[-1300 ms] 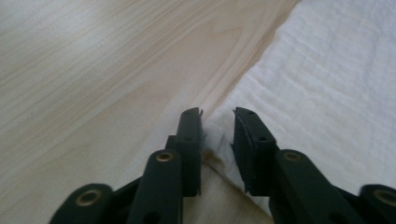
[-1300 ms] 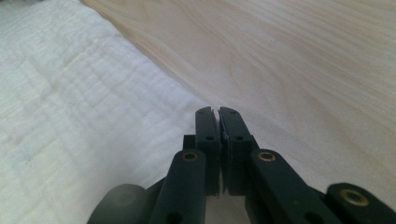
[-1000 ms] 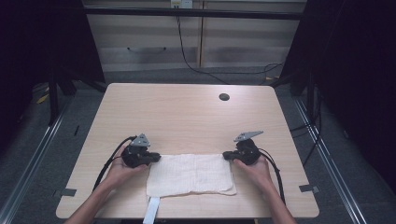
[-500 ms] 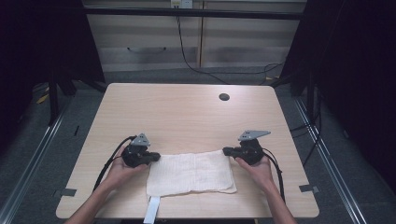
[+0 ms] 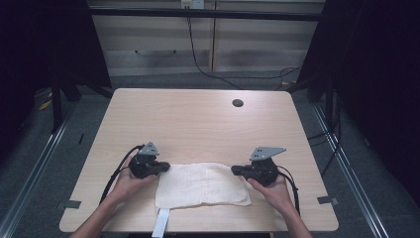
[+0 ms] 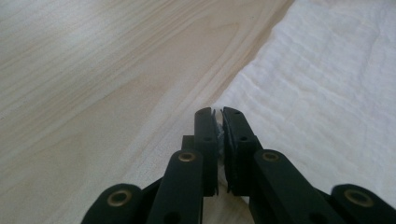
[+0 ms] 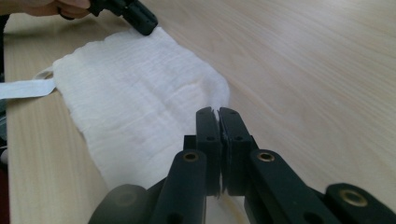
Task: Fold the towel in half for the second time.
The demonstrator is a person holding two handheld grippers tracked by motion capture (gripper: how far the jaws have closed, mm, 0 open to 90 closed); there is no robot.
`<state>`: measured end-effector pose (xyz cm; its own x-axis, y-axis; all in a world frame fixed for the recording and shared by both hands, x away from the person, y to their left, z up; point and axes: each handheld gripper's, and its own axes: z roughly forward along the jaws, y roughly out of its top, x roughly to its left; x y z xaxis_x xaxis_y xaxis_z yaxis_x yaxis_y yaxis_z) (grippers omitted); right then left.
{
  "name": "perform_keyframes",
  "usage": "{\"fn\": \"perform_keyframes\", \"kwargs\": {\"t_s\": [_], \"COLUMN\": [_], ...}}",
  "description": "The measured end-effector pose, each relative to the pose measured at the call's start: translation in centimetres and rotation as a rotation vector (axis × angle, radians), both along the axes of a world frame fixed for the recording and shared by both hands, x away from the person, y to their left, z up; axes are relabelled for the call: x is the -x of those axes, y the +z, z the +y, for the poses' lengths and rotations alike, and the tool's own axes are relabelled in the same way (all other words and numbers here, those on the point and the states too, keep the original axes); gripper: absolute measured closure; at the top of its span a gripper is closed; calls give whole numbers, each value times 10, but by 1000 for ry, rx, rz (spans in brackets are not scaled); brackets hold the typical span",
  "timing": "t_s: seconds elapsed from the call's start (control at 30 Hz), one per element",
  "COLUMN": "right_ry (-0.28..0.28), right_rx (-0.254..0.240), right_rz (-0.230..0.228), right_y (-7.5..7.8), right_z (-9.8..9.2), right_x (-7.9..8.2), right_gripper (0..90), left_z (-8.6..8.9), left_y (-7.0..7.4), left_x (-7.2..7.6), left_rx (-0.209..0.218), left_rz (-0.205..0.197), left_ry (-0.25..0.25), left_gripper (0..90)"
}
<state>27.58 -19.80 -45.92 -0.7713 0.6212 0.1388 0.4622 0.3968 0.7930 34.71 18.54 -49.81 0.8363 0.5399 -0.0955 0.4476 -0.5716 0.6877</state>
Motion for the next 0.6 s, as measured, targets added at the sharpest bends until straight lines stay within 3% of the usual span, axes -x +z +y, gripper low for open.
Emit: {"fn": "perform_keyframes", "kwargs": {"t_s": [0.33, 0.6], "right_ry": [28, 98], "right_rx": [6, 11], "right_rz": [-4, 28], "right_y": [-2, -10], "right_z": [6, 17], "right_x": [35, 58], "right_gripper": [877, 876], "left_z": [-3, -4], "left_y": [1, 2], "left_x": [3, 5], "left_rx": [-24, -39], "left_rz": [-17, -22], "left_ry": [19, 28], "left_gripper": [853, 854]}}
